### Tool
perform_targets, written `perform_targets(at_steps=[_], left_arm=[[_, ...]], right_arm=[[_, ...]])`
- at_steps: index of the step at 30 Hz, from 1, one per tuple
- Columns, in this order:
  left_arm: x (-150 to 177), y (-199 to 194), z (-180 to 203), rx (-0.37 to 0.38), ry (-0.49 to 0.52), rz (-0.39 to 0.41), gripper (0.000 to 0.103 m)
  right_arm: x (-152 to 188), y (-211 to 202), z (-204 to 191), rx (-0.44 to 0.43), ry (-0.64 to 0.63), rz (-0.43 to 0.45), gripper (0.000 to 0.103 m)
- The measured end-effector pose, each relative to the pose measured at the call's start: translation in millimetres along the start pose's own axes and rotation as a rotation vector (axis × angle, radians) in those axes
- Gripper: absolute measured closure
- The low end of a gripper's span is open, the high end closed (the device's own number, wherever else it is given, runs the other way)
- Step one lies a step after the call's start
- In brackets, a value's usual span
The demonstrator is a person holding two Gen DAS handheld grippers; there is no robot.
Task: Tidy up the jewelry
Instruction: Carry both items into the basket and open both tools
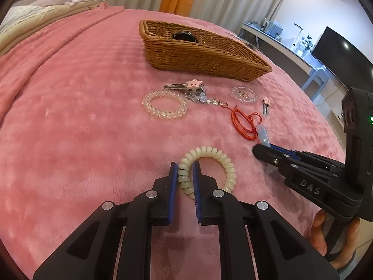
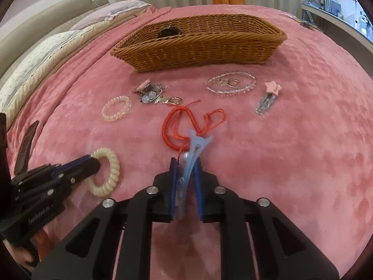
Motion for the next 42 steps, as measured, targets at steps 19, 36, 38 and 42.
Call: perform_targets(at_steps=[19, 36, 38, 42], left_arm=[[-24, -43, 24, 0.051, 0.035, 0.154, 0.094], [-192, -44, 61, 0.016, 0.12, 0.362, 0.094], [-208, -21, 59, 0.006, 0.117, 0.351, 0.094], [-224, 22, 50, -0.006, 0.101, 0.308, 0.094]], right_arm=[[-9, -66, 14, 0.003, -0.043, 0.151, 0.097], [-192, -74, 33, 0.064, -0.141, 0.413, 0.097], [-211, -47, 46, 0.063, -0.117, 0.384, 0.097], [-232, 10, 65, 0.09, -0.083, 0.289, 0.097]])
Point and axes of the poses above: each gripper's, at about its wrist camera, not at the fingertips, and y roughly the way its jaws point, z to its right, x to its underside, the point moved 9 cm from there along y, roughly the way its jaws point, and after that the axes turned 1 degree about x, right-handed, at the moved point
